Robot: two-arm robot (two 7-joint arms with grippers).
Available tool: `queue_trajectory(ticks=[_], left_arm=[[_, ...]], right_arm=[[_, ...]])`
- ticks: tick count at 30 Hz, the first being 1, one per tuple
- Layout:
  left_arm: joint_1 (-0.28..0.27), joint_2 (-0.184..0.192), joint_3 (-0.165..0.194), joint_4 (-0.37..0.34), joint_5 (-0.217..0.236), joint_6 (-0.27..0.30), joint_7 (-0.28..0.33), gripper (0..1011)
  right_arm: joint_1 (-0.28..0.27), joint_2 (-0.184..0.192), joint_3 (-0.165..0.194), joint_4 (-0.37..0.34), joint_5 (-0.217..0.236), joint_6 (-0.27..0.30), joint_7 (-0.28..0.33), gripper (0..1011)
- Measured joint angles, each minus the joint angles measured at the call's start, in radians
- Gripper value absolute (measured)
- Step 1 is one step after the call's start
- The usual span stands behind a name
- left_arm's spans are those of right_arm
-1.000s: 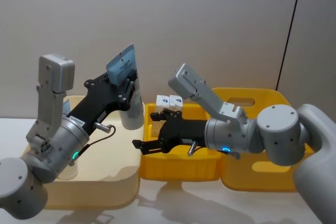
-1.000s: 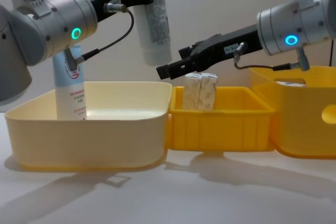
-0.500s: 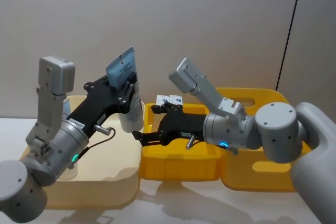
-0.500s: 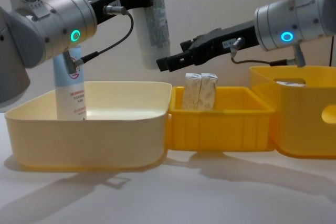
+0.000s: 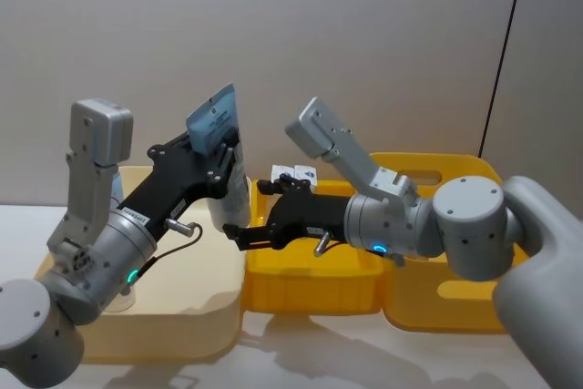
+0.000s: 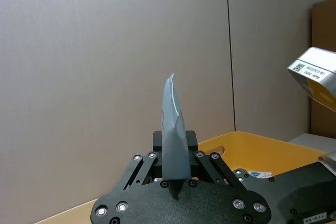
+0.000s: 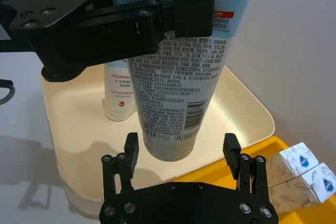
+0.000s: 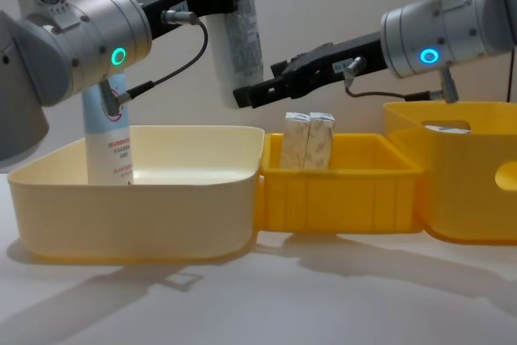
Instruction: Bimanual collaborative sorting of washing and personal care products
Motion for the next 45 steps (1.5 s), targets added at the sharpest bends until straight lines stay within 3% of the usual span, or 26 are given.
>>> queue_trajectory(ticks=[27,45], left_arm=[[-0.002,-0.002,0.002,0.001,-0.001,-0.001,-0.002,237],[0.013,0.007,-0.003,-0.02,-0.006,-0.007,-0.002,237]], right_arm=[[0.039,-0.055,-0.009,0.069,0.038,-0.01,-0.023,1001],[0.046,-0.079,-0.02,0.079,0.056,-0.007,-0.035,978]])
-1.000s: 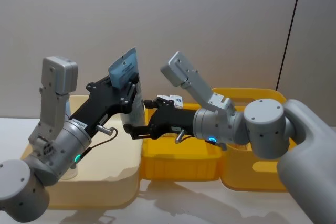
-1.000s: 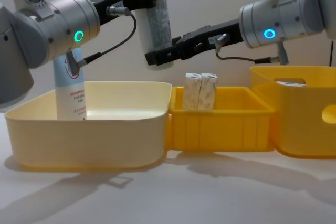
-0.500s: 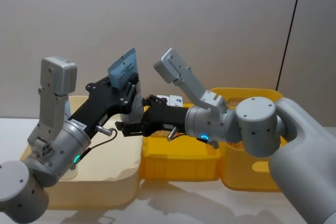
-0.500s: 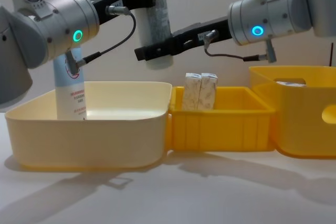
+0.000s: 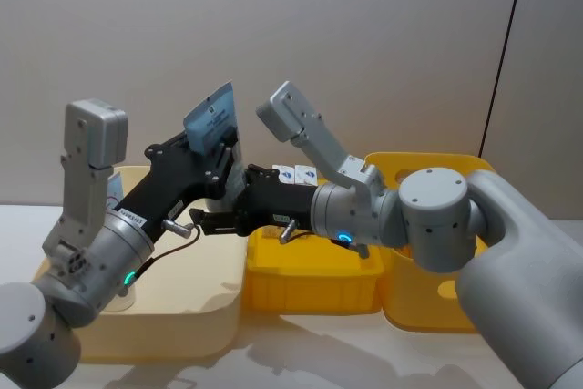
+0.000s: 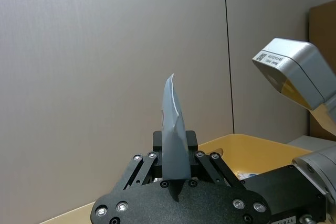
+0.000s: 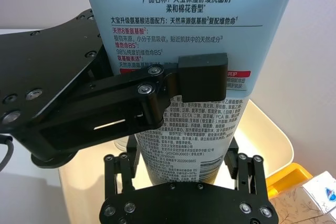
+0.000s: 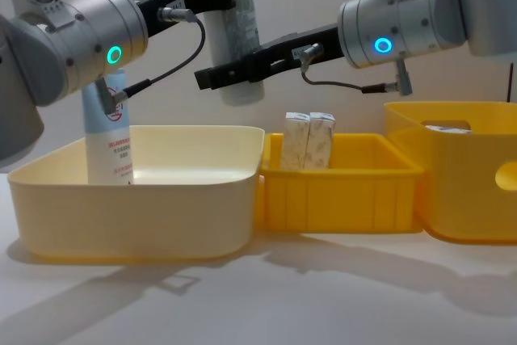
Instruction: Bimanual collaborative sorting of washing and personal care products
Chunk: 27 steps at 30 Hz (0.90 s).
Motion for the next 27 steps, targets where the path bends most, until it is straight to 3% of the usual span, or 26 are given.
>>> queue_trajectory(ticks=[10,13,27], left_arm=[[0.004,0.002,-0.001,-0.005,0.0,-0.003,0.0,237],[0.004,0.002,-0.002,-0.006,0.0,-0.003,0.0,237],[0.006,0.003,-0.002,-0.008,0.0,-0.004,0.001,236]], right_arm=[[0.001,-0.004,-0.002,0.001,0.005,0.004,-0.002,703],[0.001,-0.005,-0.002,0.001,0.006,0.005,-0.003,662],[0.001,-0.006,-0.004,0.001,0.008,0.007,-0.004,648]])
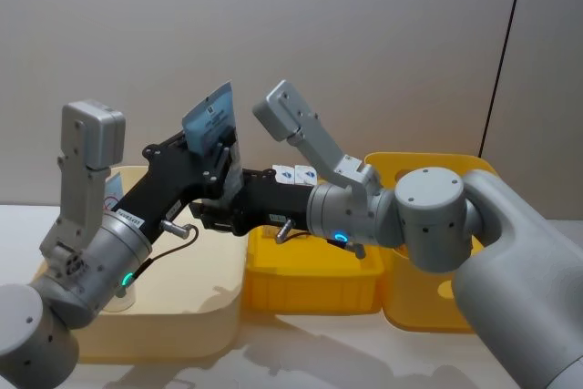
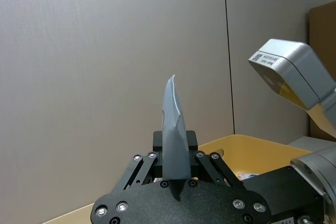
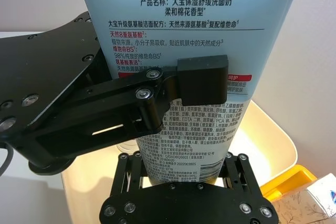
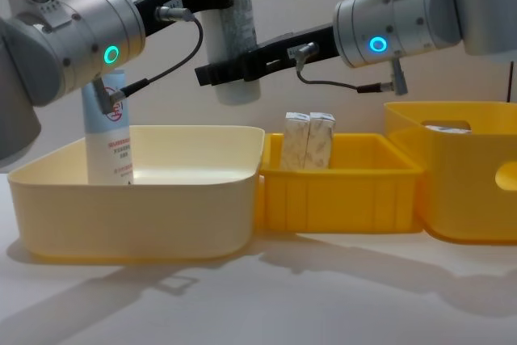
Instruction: Bimanual collaborative sorting of washing and personal care products
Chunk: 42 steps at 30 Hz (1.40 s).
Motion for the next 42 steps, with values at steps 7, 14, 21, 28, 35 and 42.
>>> queue_trajectory(ticks=[7,14,21,28,35,42], left_arm=[[0.001,0.0,0.0,-0.001,0.0,0.0,0.0,236],[0.001,0.0,0.0,-0.001,0.0,0.0,0.0,237],[0.001,0.0,0.0,-0.001,0.0,0.0,0.0,278],[0.001,0.0,0.0,-0.001,0.0,0.0,0.0,482],[0.001,0.0,0.0,-0.001,0.0,0.0,0.0,726],[0.001,0.0,0.0,-0.001,0.0,0.0,0.0,925]], right_arm=[[0.0,-0.001,0.0,0.0,0.001,0.001,0.0,648],[0.0,-0.001,0.0,0.0,0.001,0.001,0.0,648],[0.0,-0.001,0.0,0.0,0.001,0.001,0.0,648],[0.0,-0.001,0.0,0.0,0.001,0.001,0.0,647],[0.0,-0.001,0.0,0.0,0.001,0.001,0.0,648],[-0.001,0.002,0.003,-0.005,0.001,-0.001,-0.01,648]])
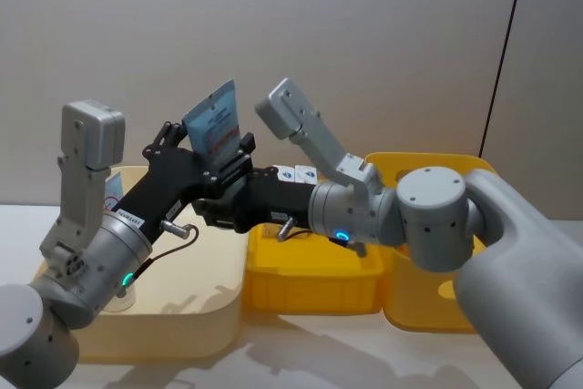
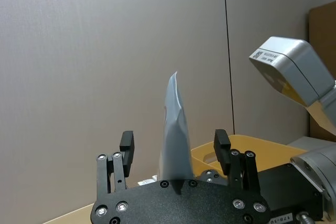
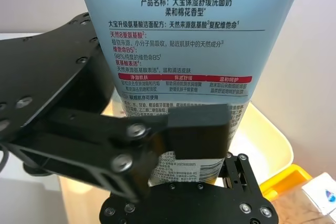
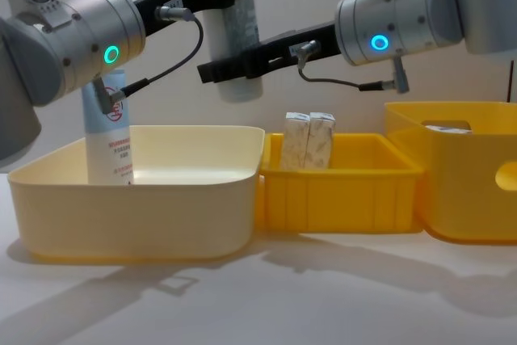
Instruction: Bimanual collaborative sorting of washing and personal care products
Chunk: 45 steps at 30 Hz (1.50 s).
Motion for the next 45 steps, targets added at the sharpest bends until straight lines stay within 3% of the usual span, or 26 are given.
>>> queue_trajectory(ticks=[4,15,26,38,45], left_arm=[[0.0,0.0,0.0,0.0,0.0,0.0,0.0,1003],[0.0,0.0,0.0,0.0,0.0,0.0,0.0,1003],[0.0,0.0,0.0,0.0,0.0,0.0,0.0,1003],[0.0,0.0,0.0,0.0,0.0,0.0,0.0,1003],[0.0,0.0,0.0,0.0,0.0,0.0,0.0,1003]], right_arm=[[-0.006,0.007,0.01,-0.012,0.001,-0.002,-0.021,648],[-0.038,0.041,0.06,-0.063,0.007,0.0,-0.11,648],[-0.079,0.081,0.126,-0.134,0.003,0.04,-0.226,648],[-0.093,0.121,0.185,-0.175,-0.02,0.131,-0.332,648],[-0.067,0.151,0.213,-0.168,-0.034,0.233,-0.365,648]])
